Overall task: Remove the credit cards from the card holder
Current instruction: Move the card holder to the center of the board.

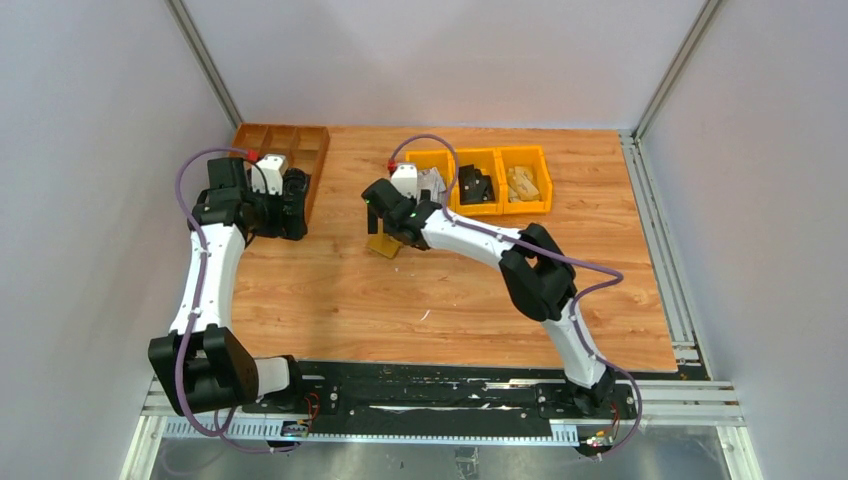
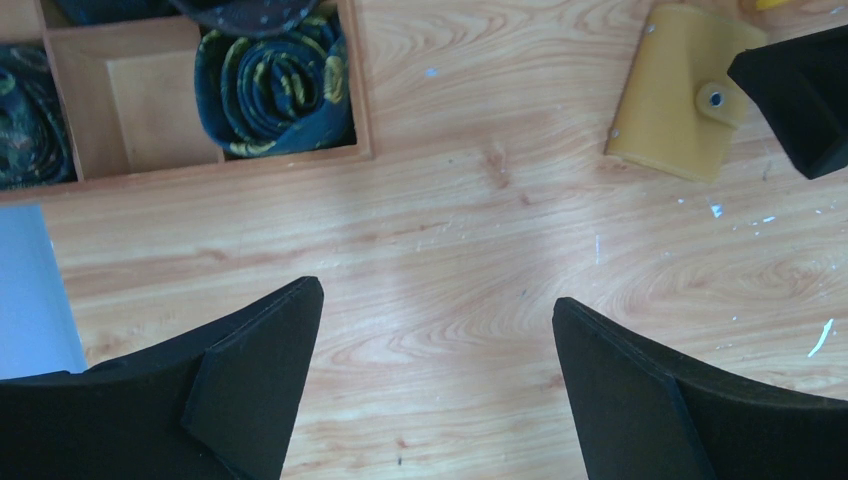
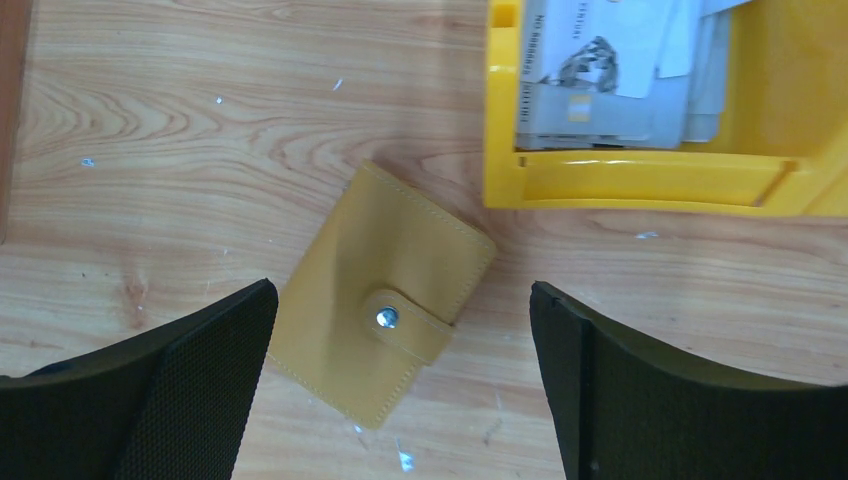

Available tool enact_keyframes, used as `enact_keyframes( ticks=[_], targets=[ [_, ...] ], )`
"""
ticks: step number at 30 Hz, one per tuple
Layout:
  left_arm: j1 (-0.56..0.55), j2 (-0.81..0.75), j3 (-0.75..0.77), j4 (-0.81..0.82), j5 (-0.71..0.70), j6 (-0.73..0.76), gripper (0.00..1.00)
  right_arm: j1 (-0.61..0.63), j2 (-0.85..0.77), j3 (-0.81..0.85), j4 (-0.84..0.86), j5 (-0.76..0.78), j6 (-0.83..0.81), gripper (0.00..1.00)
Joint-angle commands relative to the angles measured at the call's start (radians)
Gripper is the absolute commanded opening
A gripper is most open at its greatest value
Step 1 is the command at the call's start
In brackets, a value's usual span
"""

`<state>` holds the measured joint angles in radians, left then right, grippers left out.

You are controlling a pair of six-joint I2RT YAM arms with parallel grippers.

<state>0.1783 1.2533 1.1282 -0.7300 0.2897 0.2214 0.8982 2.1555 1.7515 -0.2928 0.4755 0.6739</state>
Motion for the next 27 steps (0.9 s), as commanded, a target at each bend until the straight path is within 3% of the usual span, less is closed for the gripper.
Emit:
enact_keyframes(
  ticks=[1, 16, 21, 27],
  targets=[
    [0.031, 0.003, 0.02, -0.078, 0.053, 0.021, 0.96, 0.037, 0.111, 0.123, -0.132, 0.114, 0.028, 1.0],
    [0.035, -0.04, -0.013, -0.1, 0.133, 0.045, 1.0, 0.096, 0.36, 0.387, -0.235, 0.162, -0.012, 1.0],
    [0.039, -0.038, -0.005, -0.103, 0.134, 0.047, 1.0, 0.115, 0.343, 0.33, -0.17, 0.104, -0.083, 1.0],
    [0.042, -0.066, 0.003, -0.121, 0.131, 0.049, 1.0, 0.153, 0.195, 0.08, -0.028, 0.066, -0.195, 0.98]
  ],
)
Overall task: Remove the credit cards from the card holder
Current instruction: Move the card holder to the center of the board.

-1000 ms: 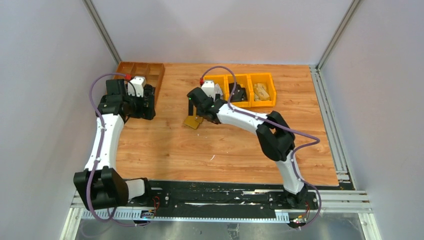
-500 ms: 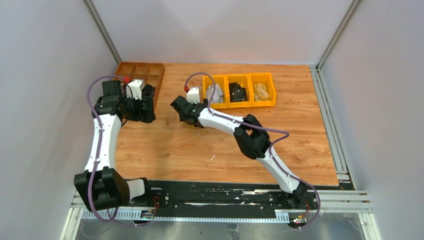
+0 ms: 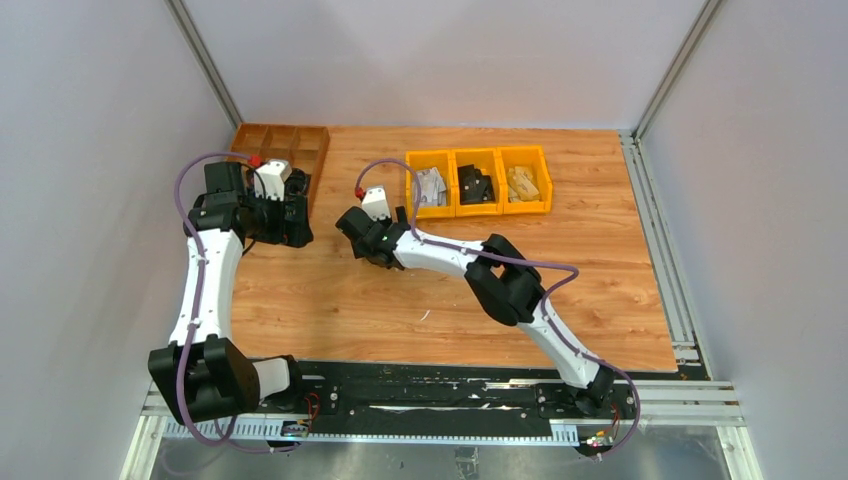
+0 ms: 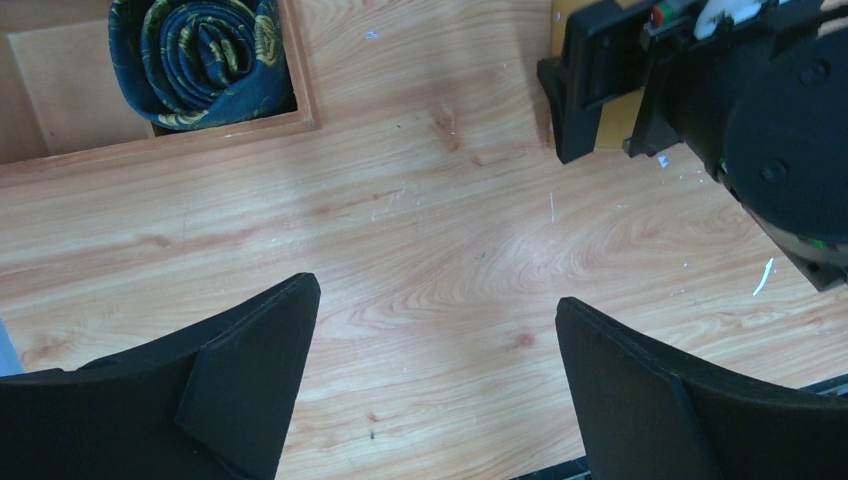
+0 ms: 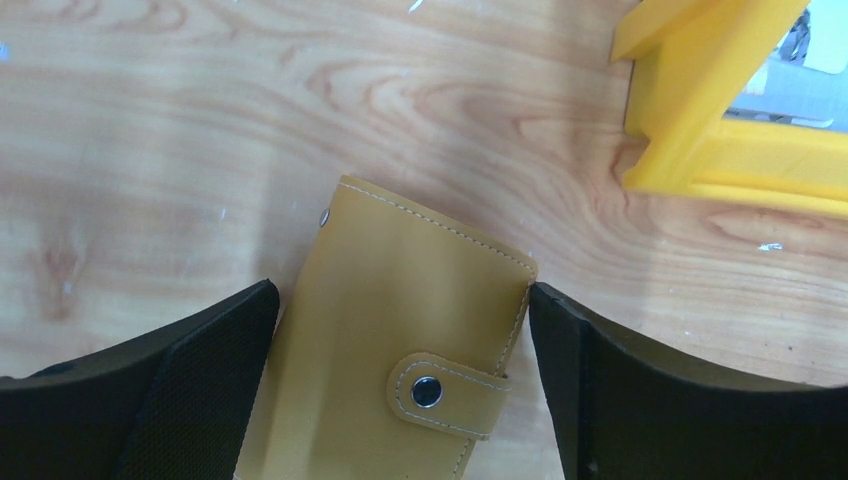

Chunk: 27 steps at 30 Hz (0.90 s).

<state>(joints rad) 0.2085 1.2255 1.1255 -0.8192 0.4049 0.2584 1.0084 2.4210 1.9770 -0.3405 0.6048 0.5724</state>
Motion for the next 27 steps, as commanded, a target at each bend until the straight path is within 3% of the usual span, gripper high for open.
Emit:
enact_keyframes(
  ticks=[1, 8, 19, 27],
  targets=[
    [0.012, -0.044, 0.005, -0.034, 0.018, 0.009, 1.0, 0.045, -0.087, -0.194, 0.044, -0.076, -0.101, 0.98],
    [0.013, -0.09, 0.007, -0.057, 0.042, -0.006, 1.0, 0.045, -0.273, -0.449, 0.163, -0.126, -0.131, 1.0],
    [0.012, -0.122, 0.02, -0.09, 0.102, -0.014, 1.0, -0.002, -0.254, -0.431, 0.16, -0.356, -0.258, 1.0],
    [0.012, -0.131, 0.03, -0.098, 0.138, -0.022, 1.0, -0.022, -0.233, -0.409, 0.081, -0.341, -0.266, 1.0]
  ],
)
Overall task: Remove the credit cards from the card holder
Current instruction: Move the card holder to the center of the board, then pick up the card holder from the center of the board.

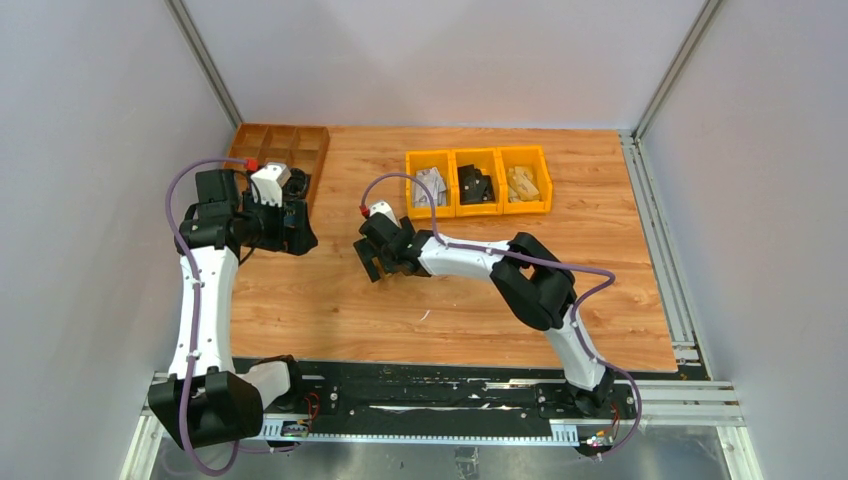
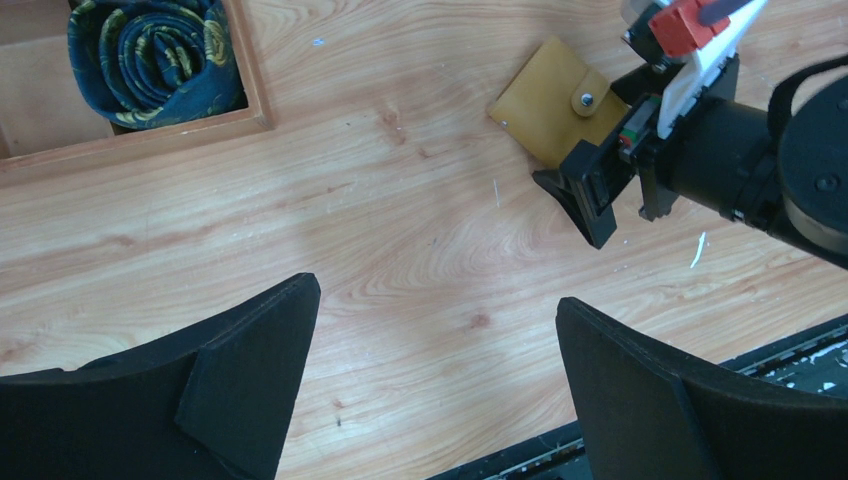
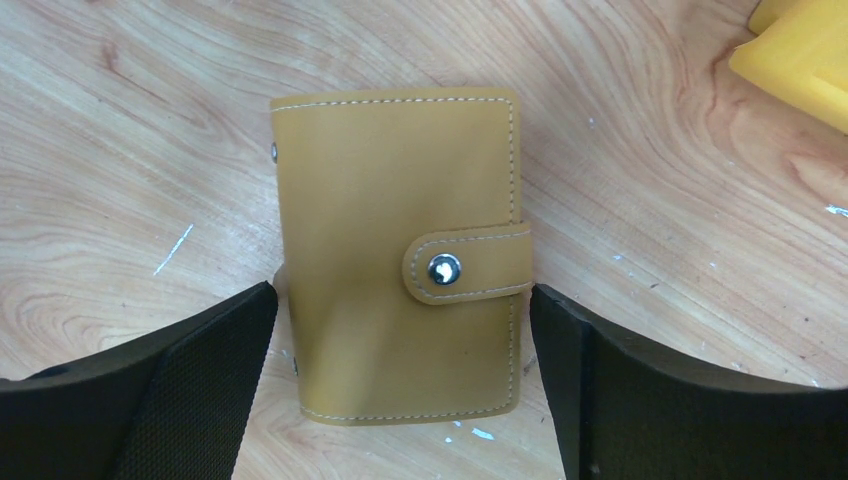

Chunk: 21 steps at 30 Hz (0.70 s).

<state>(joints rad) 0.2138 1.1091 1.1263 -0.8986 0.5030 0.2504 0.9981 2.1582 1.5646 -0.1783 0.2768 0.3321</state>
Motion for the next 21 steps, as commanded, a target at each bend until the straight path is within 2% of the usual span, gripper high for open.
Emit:
enact_keyframes(
  ticks=[1, 6, 13, 21],
  targets=[
    [0.007, -0.014, 0.031, -0.018, 0.042, -0.016, 1.0, -0.012, 0.033, 0.0, -0.081, -0.014, -0.025, 1.0],
    [0.007, -0.018, 0.037, -0.026, 0.06, -0.043, 1.0, -0.012, 0.014, -0.048, -0.027, -0.077, -0.033, 0.99],
    [0.007, -0.033, 0.029, -0.034, 0.084, -0.092, 1.0, -0.012, -0.049, -0.117, 0.057, -0.144, -0.087, 0.78],
    [0.008, -0.051, 0.023, -0.03, 0.123, -0.185, 1.0, -0.012, -0.256, -0.253, 0.242, -0.179, -0.077, 0.7]
  ],
)
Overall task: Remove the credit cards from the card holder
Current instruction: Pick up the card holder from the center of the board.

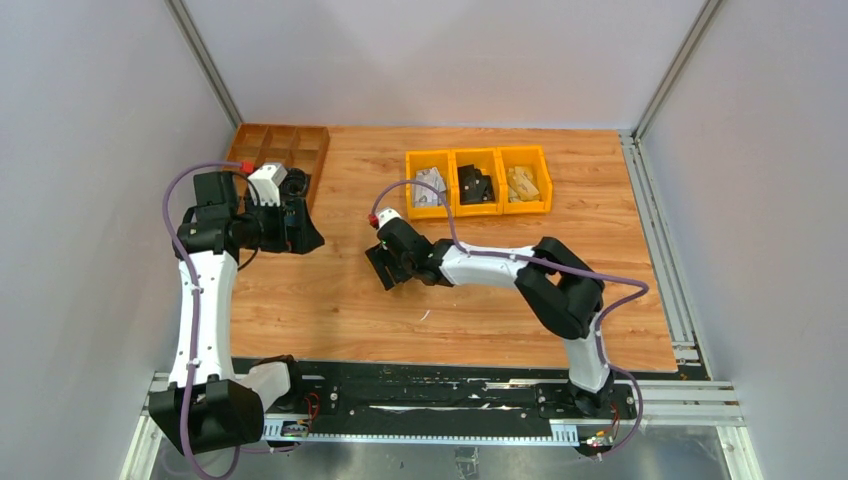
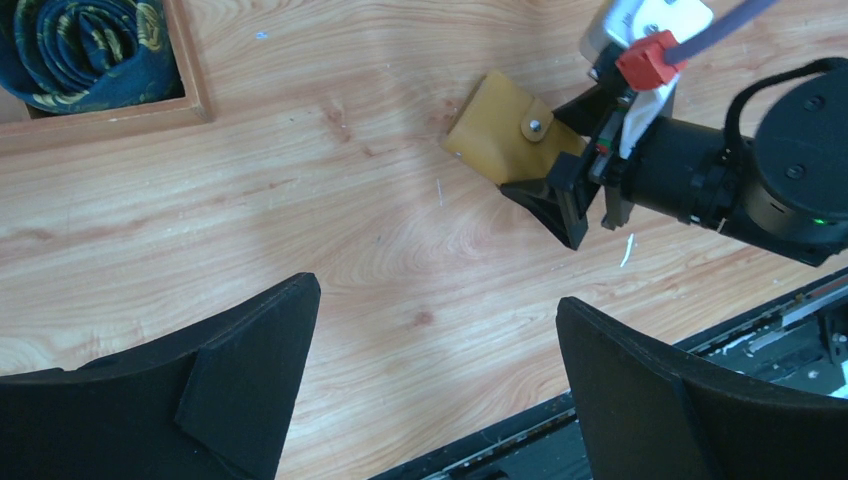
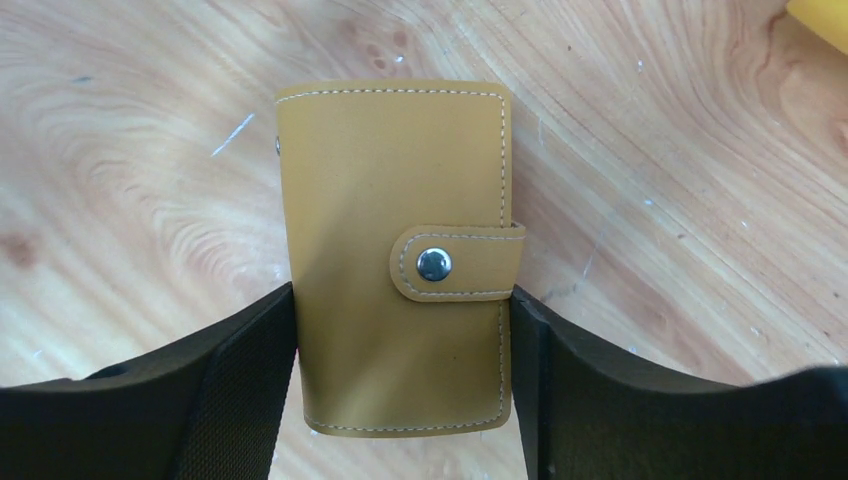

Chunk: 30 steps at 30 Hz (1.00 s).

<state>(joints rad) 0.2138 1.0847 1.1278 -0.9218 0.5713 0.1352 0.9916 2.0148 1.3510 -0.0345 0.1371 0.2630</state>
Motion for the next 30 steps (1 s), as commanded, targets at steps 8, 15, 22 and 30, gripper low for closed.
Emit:
enact_keyframes(
  ticks=[8, 15, 22, 30],
  targets=[
    [0.008, -0.047, -0.019, 0.017, 0.175, -0.236, 1.0, 0.006, -0.295, -0.108, 0.209, -0.073, 0.038, 0.68],
    [0.007, -0.068, -0.046, 0.069, 0.362, -0.383, 1.0, 0.062, -0.374, -0.065, 0.232, -0.066, 0.03, 0.67],
    [0.008, -0.118, -0.052, 0.092, 0.426, -0.449, 0.92, 0.129, -0.405, -0.028, 0.244, -0.039, 0.003, 0.67],
    [0.007, -0.153, -0.074, 0.093, 0.421, -0.452, 0.71, 0.173, -0.44, -0.031, 0.275, -0.012, -0.011, 0.66]
  ],
)
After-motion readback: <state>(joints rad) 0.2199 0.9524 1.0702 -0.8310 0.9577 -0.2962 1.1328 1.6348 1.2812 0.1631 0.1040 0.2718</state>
